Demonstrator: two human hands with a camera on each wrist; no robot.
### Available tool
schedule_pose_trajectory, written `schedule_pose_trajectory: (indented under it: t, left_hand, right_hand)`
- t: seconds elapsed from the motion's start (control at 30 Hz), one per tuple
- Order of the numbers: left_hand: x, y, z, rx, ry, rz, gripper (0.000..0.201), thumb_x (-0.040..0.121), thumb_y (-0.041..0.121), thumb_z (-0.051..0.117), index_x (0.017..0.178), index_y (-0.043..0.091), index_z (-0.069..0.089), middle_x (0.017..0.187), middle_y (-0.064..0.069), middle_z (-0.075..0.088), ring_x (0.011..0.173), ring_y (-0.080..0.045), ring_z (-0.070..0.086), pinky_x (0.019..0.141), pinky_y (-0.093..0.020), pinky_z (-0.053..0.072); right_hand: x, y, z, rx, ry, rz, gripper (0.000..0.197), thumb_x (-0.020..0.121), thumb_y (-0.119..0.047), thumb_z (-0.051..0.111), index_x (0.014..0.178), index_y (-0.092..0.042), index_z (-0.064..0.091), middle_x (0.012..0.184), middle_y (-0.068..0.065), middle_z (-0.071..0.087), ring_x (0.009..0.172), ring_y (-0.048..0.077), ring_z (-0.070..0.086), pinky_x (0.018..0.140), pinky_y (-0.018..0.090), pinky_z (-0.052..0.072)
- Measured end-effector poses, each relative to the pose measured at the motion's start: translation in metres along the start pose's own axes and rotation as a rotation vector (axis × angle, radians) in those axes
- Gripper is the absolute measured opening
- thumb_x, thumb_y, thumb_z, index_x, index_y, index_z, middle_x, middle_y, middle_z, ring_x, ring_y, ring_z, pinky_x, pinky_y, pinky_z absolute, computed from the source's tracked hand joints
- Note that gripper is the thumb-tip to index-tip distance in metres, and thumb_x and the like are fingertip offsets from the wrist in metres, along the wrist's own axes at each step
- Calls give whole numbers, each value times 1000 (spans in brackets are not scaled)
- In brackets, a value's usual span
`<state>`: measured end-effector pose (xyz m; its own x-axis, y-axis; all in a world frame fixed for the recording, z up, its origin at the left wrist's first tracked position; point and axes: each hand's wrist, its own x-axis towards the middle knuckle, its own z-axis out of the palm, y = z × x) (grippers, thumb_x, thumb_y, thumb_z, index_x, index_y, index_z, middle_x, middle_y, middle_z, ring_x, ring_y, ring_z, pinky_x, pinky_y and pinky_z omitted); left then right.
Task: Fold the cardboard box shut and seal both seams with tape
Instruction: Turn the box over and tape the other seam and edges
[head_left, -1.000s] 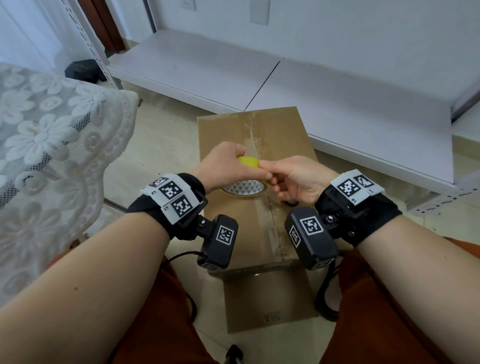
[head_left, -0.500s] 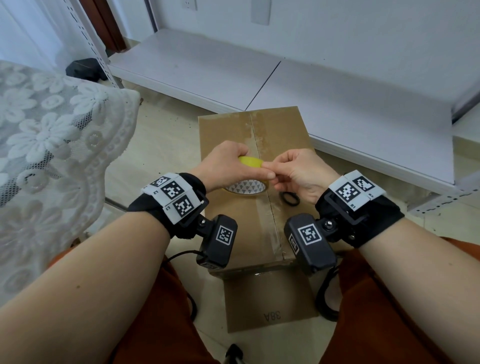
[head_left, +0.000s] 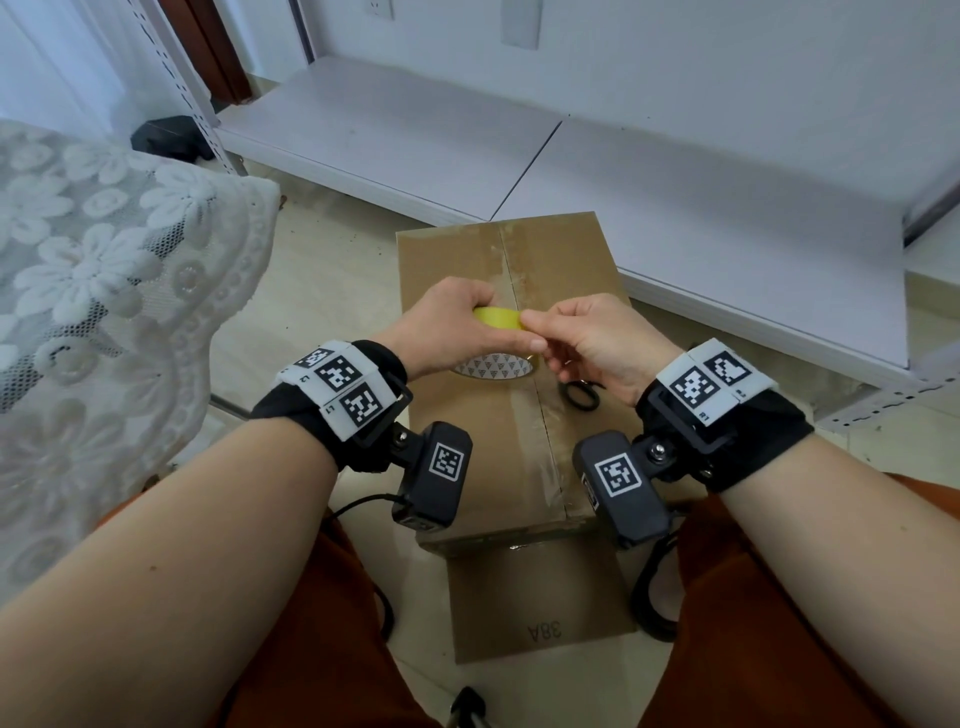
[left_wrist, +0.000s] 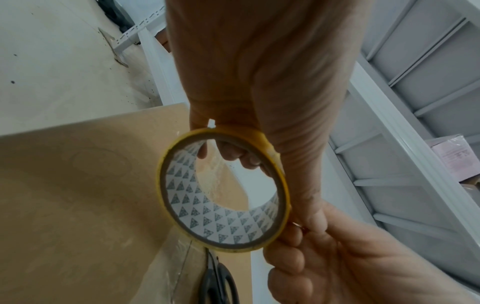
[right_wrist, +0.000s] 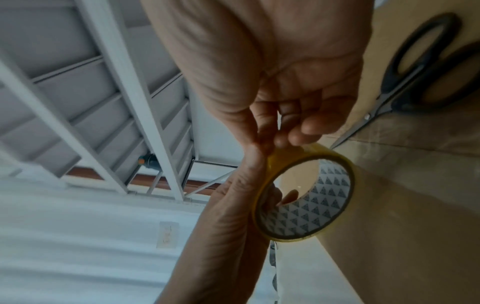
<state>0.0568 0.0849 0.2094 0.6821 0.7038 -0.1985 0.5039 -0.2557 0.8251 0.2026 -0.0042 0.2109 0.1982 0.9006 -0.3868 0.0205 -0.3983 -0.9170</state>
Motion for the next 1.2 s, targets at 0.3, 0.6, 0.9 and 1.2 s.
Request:
schedule_pose_trajectory:
  t: [0.3,0.6,0.9,1.2]
  left_hand:
    - [0,1,-2,-157,-70,-1,30,73,30,80,67,21,52,67,8,58,65,-7,53,55,-14,40]
    - [-4,-1,-12,-303,-179,-45,25,80,17,73,71,16,49,57,11,58,51,1,55,45,-10,39]
    - [2,-5,-8,-176,-51,-58,24,76,21,78,85,17,56,90,0,58,80,-11,56,71,-25,50]
    - [-6,1,18,124,196,219,25,75,9,72,93,20,58,86,8,59,80,-12,61,73,-24,54]
  right_hand:
    - [1,2,-2,117,-102,-29,32,94,-13,53,63,-13,47,57,1,42,50,9,38,48,19,33]
    - [-2,4,-9,314,-257,-31,27,92,-8,50,66,-10,45,57,0,48,55,10,40,52,20,41]
    - [-1,5,-3,191,-96,-77,28,92,-10,56,65,-11,49,63,5,49,58,12,45,61,24,49]
    - [14,4,-9,-456,448,-270,35,80,-36,62,47,-27,61,83,-5,62,97,20,54,92,40,43]
